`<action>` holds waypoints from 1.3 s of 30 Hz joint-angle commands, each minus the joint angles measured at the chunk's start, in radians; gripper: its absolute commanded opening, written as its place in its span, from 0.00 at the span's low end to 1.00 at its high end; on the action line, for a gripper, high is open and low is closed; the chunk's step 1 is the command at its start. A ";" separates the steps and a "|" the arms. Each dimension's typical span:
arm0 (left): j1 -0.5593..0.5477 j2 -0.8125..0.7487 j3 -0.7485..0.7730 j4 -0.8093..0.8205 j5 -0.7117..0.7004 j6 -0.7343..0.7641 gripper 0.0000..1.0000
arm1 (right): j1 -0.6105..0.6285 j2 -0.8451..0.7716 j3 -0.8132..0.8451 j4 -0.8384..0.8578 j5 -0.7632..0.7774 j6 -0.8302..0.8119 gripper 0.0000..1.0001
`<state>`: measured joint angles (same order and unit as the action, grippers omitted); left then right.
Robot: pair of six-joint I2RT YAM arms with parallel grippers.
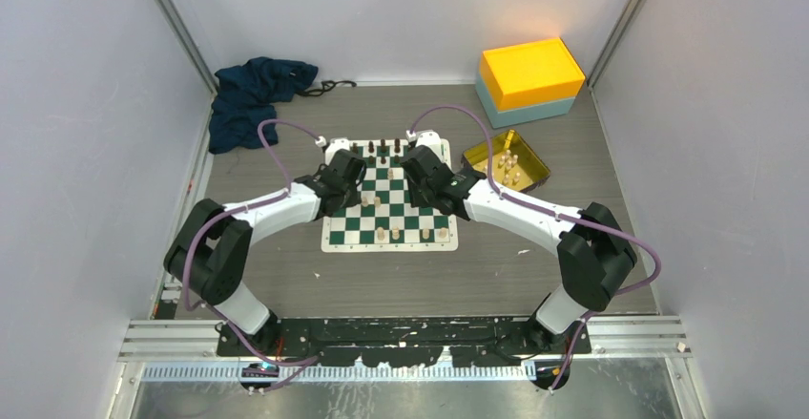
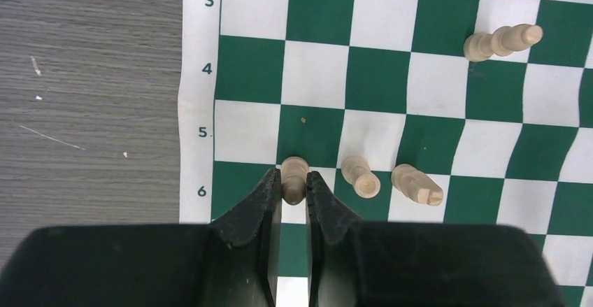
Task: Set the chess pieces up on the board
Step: Pick up the chess piece from the chessboard, then place the chess piece on the chessboard.
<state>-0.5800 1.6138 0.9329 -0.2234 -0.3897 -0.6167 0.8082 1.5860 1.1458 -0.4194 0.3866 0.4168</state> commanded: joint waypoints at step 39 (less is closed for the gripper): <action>-0.305 -0.289 -0.162 -0.099 -0.058 -0.059 0.00 | -0.134 -0.156 -0.088 0.042 0.019 0.009 0.55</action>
<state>-0.8722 1.3117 0.7414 -0.3347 -0.4122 -0.6628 0.6804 1.4792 1.0542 -0.4194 0.4061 0.4213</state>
